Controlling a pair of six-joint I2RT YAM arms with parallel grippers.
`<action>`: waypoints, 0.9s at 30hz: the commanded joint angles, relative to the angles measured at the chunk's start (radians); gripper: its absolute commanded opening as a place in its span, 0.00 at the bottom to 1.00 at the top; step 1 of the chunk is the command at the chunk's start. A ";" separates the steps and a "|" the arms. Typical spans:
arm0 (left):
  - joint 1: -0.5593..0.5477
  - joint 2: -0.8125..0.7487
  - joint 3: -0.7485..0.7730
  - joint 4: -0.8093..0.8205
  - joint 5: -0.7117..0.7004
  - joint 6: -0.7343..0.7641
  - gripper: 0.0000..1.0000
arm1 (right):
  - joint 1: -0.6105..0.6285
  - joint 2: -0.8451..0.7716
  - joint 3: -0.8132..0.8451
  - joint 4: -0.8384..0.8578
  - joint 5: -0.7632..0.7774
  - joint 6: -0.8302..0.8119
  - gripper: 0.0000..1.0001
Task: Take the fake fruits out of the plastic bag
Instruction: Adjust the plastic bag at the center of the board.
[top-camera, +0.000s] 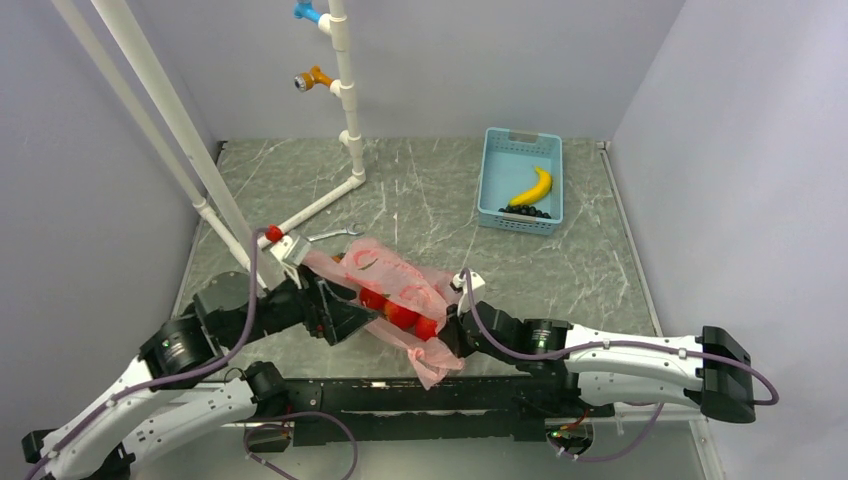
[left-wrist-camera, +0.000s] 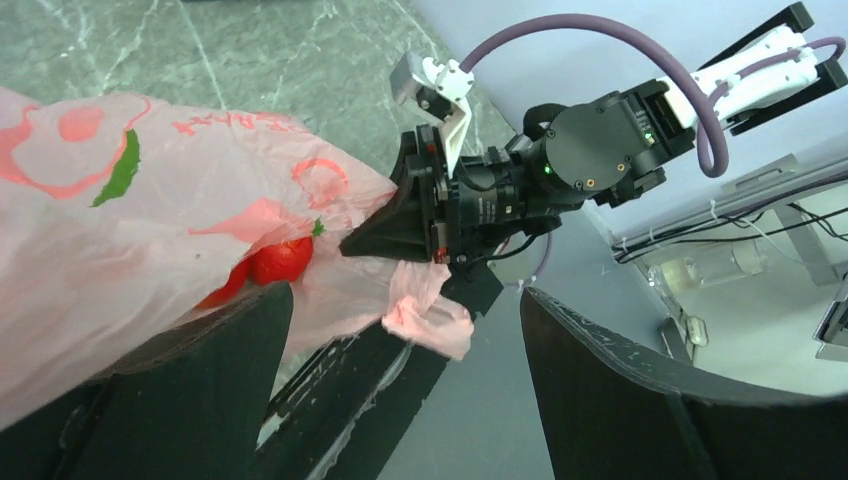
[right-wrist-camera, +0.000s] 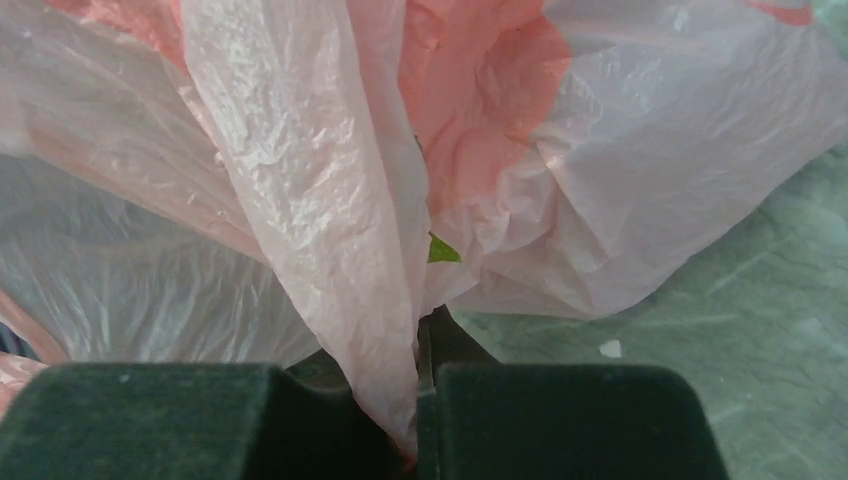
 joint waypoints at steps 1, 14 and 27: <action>0.001 -0.005 0.162 -0.216 -0.123 0.068 0.91 | 0.003 0.003 0.012 0.030 0.019 -0.022 0.08; 0.002 0.071 -0.063 0.283 0.248 -0.068 0.93 | 0.002 0.095 0.140 0.035 0.012 -0.033 0.09; 0.000 -0.061 -0.312 0.488 0.425 -0.153 0.93 | -0.351 0.311 0.546 -0.012 -0.045 -0.310 0.04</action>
